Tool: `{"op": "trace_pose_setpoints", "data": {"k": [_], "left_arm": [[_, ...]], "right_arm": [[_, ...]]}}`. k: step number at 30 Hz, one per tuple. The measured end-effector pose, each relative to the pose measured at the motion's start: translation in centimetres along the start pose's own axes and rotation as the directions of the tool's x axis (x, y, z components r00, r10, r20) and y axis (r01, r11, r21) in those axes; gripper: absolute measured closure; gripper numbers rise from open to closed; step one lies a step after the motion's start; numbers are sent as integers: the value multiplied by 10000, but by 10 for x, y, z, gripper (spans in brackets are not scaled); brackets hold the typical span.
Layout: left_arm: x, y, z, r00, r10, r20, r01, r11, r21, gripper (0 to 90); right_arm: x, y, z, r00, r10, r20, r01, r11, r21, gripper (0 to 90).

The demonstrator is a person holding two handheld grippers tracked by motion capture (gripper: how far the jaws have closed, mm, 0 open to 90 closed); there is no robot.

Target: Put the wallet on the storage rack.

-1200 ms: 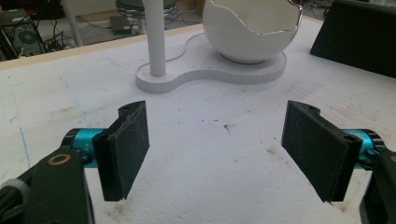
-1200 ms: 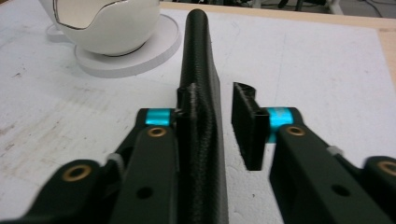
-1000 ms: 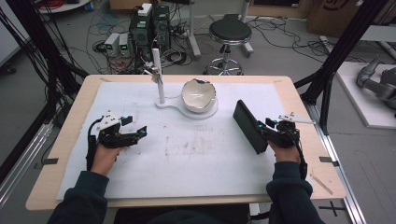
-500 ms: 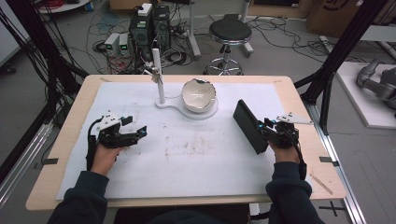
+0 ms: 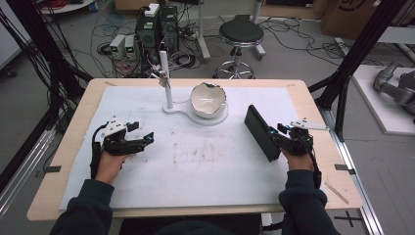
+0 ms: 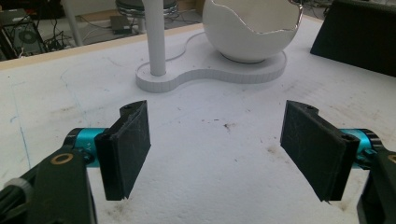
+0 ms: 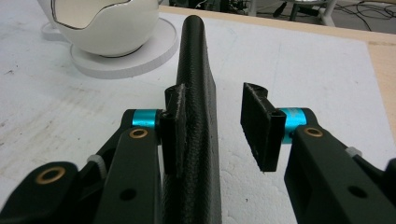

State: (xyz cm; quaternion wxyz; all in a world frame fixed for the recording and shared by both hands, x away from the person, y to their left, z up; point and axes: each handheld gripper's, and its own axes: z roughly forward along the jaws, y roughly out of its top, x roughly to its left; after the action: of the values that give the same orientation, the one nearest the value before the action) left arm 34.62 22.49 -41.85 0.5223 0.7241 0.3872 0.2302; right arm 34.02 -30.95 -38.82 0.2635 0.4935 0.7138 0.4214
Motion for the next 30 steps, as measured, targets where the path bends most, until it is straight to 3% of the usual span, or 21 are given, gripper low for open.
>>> {"op": "trace_pose_setpoints", "data": {"k": [2, 11, 30], "left_arm": [[0, 0, 0, 10000, -7, 1, 7, 10000, -17, 243], [0, 0, 0, 10000, -35, 19, 35, 10000, -29, 244], [0, 0, 0, 10000, -52, 14, 52, 10000, -68, 247]], "right_arm": [[-1, 0, 0, 9999, -22, 152, 22, 10000, 23, 664], [-4, 0, 0, 9989, 212, 423, -213, 9998, 11, 664], [-7, -1, 0, 9992, 369, 140, -368, 9993, -64, 583]]}}
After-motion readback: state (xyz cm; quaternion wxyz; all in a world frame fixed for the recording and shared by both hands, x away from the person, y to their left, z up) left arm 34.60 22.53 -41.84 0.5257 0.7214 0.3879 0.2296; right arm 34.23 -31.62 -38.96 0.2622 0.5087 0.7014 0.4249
